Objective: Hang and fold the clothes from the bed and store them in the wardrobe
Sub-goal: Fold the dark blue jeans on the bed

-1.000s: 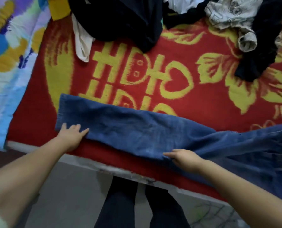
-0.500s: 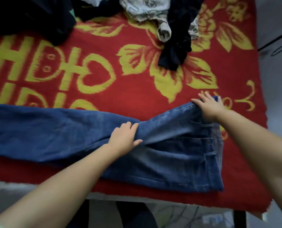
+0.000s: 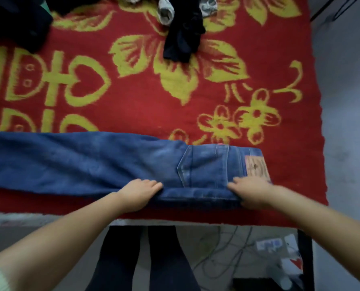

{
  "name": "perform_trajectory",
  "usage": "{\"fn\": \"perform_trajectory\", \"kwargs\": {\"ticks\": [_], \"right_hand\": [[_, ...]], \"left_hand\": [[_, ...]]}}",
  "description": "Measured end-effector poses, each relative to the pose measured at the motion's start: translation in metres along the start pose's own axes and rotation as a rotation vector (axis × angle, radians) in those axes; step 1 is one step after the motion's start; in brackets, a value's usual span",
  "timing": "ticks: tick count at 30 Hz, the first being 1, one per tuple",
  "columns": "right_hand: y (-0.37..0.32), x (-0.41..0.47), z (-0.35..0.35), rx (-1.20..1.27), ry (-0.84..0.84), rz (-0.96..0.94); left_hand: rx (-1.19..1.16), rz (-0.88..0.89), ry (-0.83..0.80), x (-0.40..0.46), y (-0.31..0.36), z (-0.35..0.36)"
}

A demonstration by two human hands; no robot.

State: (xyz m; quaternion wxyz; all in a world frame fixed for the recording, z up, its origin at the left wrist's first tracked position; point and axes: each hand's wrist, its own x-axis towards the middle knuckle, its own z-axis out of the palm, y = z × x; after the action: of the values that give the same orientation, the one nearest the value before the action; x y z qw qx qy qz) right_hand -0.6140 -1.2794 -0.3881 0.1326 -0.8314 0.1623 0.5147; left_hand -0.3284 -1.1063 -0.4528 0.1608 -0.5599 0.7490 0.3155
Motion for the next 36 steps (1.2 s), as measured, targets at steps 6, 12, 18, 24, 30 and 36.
{"fn": "perform_trajectory", "kwargs": {"ticks": [6,12,18,24,30,36], "right_hand": [[0.0,0.025,0.072,0.74,0.365,0.281],[0.043,0.055,0.094,1.568,0.549,0.755],[0.056,0.073,0.092,1.992,0.661,0.556],[0.075,0.079,0.12,1.762,0.96,0.637],[0.08,0.063,0.12,1.871,0.634,0.424],[0.05,-0.001,0.035,1.873,0.84,0.136]], "left_hand": [[0.063,-0.076,-0.261,0.024,0.016,0.018],[0.013,0.023,-0.243,0.033,0.045,0.008],[-0.186,-0.484,0.462,0.062,0.05,-0.007],[-0.171,-0.55,0.23,0.105,0.024,0.019],[-0.128,-0.588,0.101,0.12,0.022,0.021],[-0.928,-0.477,0.462,0.09,0.091,-0.023]]}}
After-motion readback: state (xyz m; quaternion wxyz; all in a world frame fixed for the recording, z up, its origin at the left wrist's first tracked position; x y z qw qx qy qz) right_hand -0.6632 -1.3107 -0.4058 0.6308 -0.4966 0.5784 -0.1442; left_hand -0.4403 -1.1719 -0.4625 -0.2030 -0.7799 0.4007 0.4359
